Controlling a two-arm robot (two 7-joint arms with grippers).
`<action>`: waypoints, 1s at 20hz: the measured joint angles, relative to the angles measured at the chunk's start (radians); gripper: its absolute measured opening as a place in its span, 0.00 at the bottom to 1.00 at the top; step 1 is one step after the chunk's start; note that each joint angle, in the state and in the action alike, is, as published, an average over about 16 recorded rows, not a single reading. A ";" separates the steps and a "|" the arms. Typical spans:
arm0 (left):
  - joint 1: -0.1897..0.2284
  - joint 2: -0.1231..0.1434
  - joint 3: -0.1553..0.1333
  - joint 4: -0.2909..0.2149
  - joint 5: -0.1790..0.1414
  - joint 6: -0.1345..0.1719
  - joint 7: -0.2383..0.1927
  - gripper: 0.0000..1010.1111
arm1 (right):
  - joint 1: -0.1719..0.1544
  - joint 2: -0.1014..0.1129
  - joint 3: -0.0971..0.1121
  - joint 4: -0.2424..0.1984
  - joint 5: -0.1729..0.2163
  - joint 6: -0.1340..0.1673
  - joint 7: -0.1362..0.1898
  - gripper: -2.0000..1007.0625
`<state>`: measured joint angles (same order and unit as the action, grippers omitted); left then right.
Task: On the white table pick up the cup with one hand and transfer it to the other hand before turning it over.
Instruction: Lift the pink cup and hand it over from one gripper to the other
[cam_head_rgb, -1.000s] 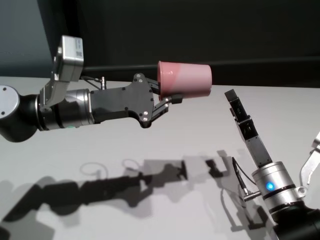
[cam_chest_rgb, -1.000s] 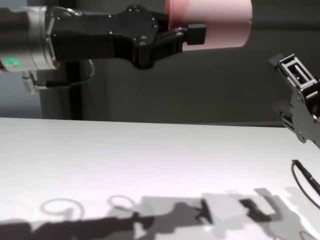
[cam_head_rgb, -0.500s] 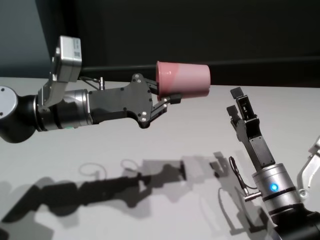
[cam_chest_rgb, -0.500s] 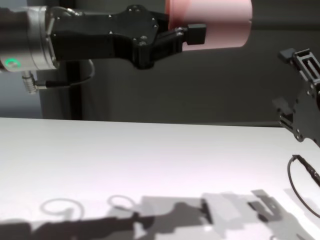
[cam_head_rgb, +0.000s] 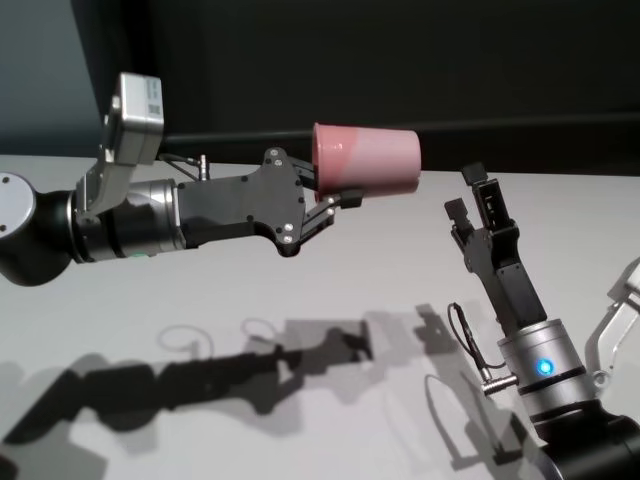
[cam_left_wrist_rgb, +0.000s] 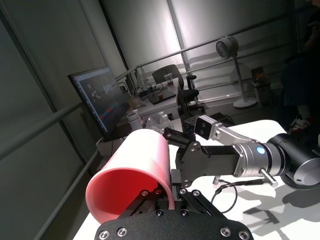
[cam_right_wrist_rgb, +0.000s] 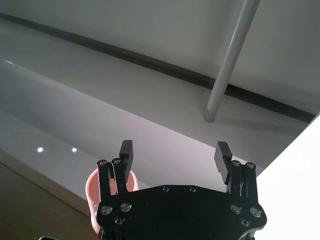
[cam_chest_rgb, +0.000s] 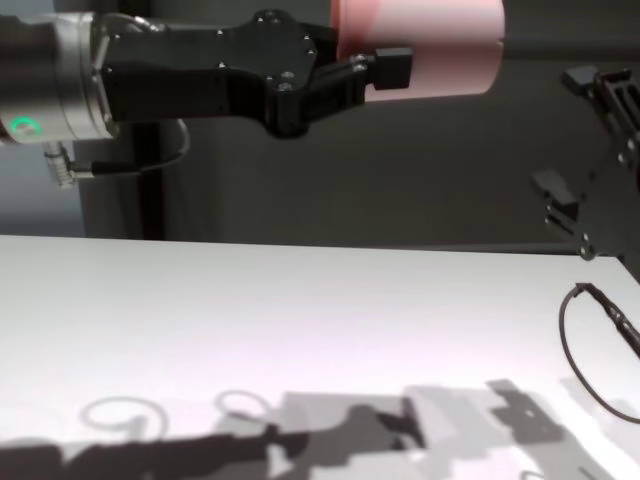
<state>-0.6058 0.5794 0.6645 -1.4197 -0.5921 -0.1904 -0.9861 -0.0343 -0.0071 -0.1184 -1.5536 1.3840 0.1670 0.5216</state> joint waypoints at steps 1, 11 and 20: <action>0.000 0.000 0.000 0.000 0.000 0.000 0.000 0.04 | 0.002 0.001 -0.004 0.000 0.004 0.002 0.002 0.99; 0.000 0.000 0.000 0.000 0.000 0.000 0.000 0.04 | 0.025 0.007 -0.048 0.004 0.032 0.016 0.029 0.99; 0.000 0.000 0.000 0.000 0.000 0.000 0.000 0.04 | 0.033 0.012 -0.081 0.006 0.065 0.025 0.066 0.99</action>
<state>-0.6057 0.5794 0.6645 -1.4197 -0.5921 -0.1904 -0.9861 -0.0009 0.0053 -0.1998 -1.5477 1.4490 0.1918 0.5872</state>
